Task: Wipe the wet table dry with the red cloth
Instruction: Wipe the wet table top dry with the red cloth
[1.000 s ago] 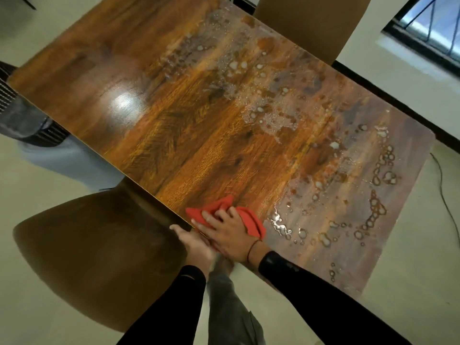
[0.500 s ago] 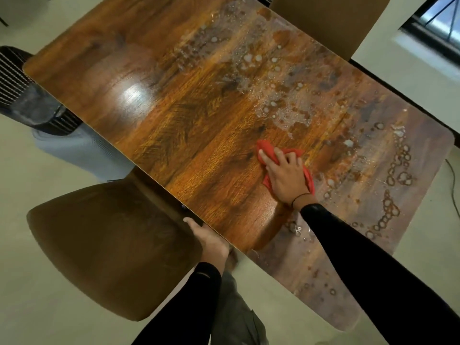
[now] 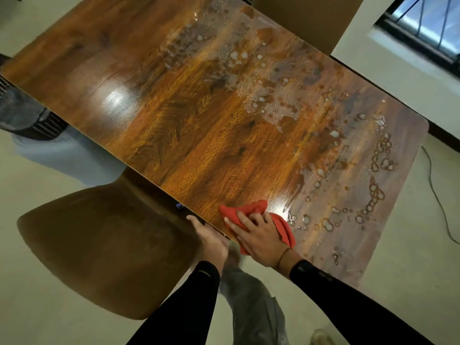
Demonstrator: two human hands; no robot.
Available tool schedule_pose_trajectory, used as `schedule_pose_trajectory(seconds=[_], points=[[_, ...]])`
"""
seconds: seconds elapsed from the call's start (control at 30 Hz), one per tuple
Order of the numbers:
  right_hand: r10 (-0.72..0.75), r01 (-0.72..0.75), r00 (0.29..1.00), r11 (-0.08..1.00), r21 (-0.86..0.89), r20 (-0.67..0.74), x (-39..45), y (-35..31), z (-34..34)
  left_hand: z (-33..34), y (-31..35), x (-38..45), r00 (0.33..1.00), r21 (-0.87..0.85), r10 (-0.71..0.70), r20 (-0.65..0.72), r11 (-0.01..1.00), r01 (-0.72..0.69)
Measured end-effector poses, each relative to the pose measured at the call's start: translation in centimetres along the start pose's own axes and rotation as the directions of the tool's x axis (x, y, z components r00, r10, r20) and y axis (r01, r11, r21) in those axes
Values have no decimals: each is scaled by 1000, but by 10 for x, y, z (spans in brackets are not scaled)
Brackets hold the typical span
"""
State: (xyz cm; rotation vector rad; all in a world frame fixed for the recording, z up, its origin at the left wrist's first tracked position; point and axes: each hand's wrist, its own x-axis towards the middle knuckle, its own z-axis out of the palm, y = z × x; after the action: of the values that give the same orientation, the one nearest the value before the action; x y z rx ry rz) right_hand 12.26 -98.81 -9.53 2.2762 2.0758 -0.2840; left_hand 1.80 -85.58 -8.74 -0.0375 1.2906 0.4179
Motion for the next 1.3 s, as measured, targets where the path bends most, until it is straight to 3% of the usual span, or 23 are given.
schedule_pose_trajectory(seconds=[0.17,0.23,0.37,0.47,0.53,0.6,0.67,0.7,0.77,0.83,0.9,1.0,1.1,1.2,1.3], points=[[-238,244,968,965,-94,77,-8,39,-8,1,-12,2,999,36,34,17,999,-35],[-210,216,976,970,-116,59,2,68,-17,2,-17,3,999,16,35,14,999,-35],[84,-79,995,993,-83,53,28,135,-34,0,-32,0,999,-6,32,-10,999,-32],[325,-324,946,945,-51,2,42,183,-40,-1,-50,-6,997,-47,54,-49,997,-57],[511,-511,859,860,5,-29,44,193,-42,0,-61,-9,995,-46,61,-75,997,-65],[686,-683,727,728,68,-38,42,182,-40,0,-68,-10,995,-42,67,-80,997,-71],[776,-769,631,629,117,-24,35,157,-36,0,-73,-11,995,-49,72,-67,996,-75],[770,-763,638,633,129,-8,29,143,-35,-1,-76,-12,994,-59,76,-78,995,-81],[643,-640,766,759,123,17,12,108,-28,-6,-85,-12,992,-69,93,-90,993,-99],[406,-407,913,908,95,29,-8,70,-16,-8,-94,-13,993,-77,108,-40,991,-111],[137,-141,988,988,65,66,-27,42,-4,-10,-102,-15,991,-74,133,17,988,-132],[-176,174,982,984,33,71,-52,45,3,-17,-116,-19,987,-86,157,31,984,-154],[-411,413,910,909,-47,45,-63,87,4,-17,-132,-23,987,-112,156,25,982,-152],[-432,434,901,896,-93,39,-59,130,-1,-8,-146,-31,994,-127,108,-12,986,-109],[-141,141,990,988,-65,-5,-43,173,-11,-4,-154,-34,992,-167,95,-86,980,-108]])
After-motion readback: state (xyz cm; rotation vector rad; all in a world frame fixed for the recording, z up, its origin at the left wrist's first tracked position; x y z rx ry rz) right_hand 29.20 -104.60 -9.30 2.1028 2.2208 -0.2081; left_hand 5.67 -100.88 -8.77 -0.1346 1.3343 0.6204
